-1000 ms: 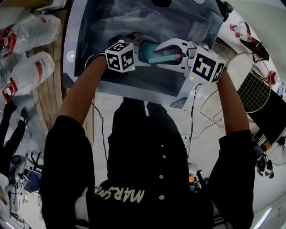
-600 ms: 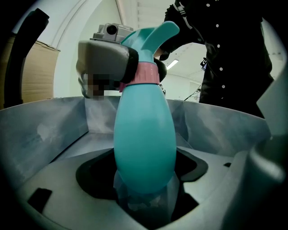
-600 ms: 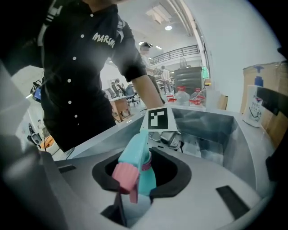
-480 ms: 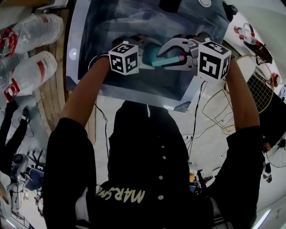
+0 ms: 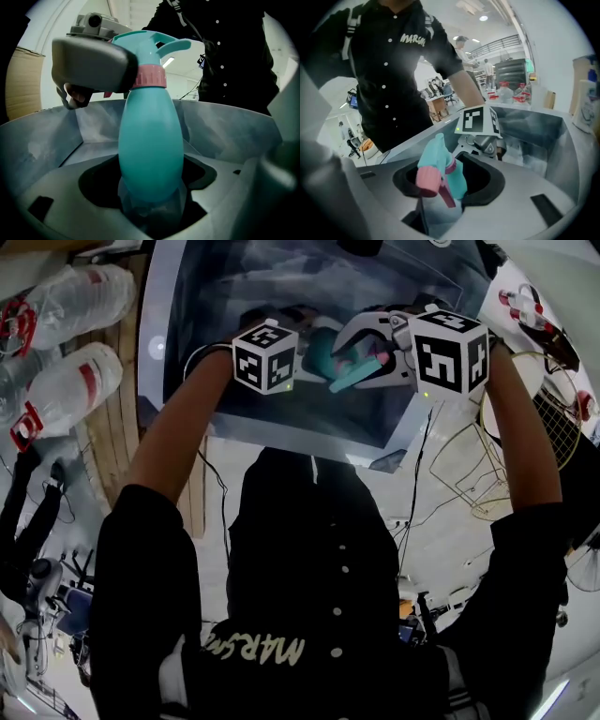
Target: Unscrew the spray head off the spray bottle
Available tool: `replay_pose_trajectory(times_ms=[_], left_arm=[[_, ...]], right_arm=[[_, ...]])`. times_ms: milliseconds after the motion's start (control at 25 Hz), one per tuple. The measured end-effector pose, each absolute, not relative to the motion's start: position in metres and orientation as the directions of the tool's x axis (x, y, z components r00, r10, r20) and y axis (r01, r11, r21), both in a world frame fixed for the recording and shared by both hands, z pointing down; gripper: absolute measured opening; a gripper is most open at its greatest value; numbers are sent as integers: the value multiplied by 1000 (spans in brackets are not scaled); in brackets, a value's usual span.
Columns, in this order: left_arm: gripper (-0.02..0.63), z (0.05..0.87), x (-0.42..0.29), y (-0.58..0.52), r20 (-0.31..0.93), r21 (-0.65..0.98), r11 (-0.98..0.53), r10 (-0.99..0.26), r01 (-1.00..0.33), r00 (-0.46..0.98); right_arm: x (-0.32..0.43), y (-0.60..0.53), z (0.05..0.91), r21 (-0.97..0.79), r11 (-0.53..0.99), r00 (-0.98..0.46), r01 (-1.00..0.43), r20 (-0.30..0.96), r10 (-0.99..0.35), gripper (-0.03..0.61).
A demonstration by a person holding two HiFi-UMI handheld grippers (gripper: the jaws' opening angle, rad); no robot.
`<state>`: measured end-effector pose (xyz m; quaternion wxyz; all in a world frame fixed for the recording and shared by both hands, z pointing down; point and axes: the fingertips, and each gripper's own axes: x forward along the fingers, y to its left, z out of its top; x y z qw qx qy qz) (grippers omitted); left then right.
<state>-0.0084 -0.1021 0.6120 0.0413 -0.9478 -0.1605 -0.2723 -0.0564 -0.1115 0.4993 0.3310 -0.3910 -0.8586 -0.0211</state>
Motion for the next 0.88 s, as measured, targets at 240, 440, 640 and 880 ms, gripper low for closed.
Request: replay_pose_trajectory(times_ms=[240,440,640,880], left_arm=[[390,612,-7,-104,515,25,-963,242,268,822],[390,611,-6,-105,510,29,-976,201,217,836],[390,612,-4,-108,510,31,-984,166,174,844],[390,611,-1,-109,509,30,-991,126,128,852]], right_arm=[[-30,-145,480,-171,946,-720,275,616,321,234],[-2,-156,459,-159,966,-816,-204,573,-78,319],[-18,-126,463,-335,745,-760,-576,555,-338,348],[-30,-129,482,-293,525,-578,-799,614,-538,350]])
